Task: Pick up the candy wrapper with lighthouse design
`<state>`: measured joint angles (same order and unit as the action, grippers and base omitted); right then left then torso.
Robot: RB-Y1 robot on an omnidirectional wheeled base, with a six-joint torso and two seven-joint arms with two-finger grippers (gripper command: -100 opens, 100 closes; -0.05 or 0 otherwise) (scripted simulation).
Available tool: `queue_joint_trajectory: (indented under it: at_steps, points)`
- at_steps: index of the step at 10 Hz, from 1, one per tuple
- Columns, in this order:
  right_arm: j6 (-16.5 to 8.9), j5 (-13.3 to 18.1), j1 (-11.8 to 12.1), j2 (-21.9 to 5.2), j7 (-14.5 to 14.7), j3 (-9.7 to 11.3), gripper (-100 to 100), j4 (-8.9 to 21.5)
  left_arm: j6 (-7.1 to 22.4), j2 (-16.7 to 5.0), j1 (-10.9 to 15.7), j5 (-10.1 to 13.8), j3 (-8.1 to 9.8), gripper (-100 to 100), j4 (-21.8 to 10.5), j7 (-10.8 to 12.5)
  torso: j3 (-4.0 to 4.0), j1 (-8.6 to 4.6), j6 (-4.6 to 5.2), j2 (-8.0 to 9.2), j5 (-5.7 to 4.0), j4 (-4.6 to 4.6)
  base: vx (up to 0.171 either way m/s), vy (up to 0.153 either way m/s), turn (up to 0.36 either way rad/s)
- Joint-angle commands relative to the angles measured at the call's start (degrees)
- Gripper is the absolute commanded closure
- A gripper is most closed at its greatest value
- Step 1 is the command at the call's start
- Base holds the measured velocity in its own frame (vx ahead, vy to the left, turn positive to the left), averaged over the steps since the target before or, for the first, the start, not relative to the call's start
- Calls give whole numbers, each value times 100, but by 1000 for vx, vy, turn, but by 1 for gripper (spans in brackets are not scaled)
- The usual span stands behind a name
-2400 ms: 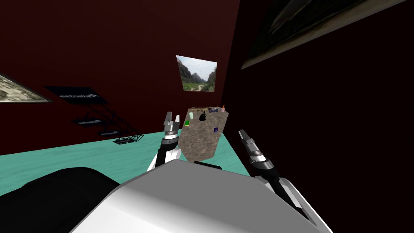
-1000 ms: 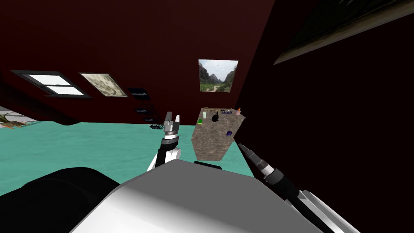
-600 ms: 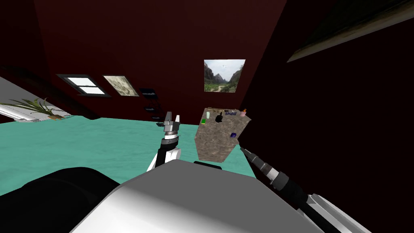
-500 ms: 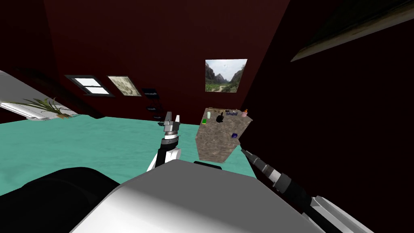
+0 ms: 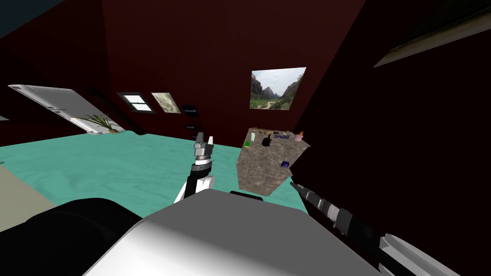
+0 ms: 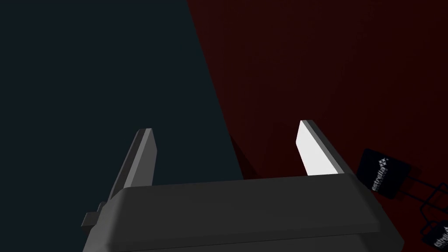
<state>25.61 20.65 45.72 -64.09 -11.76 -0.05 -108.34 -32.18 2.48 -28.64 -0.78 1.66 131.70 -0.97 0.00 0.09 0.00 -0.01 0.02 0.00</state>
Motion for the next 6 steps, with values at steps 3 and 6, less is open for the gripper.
queue_joint_trajectory:
  at_steps: [3,6]
  points:
    - [-61,50,166,-425,-56,-50,-100,209,0,0,0,0,0,0,0,0,1,-2,1,1,-1,0,2,25,127]
    - [-152,120,291,-919,-131,-57,-100,546,0,0,0,0,0,0,0,0,-2,1,-1,-3,0,-1,5,33,207]
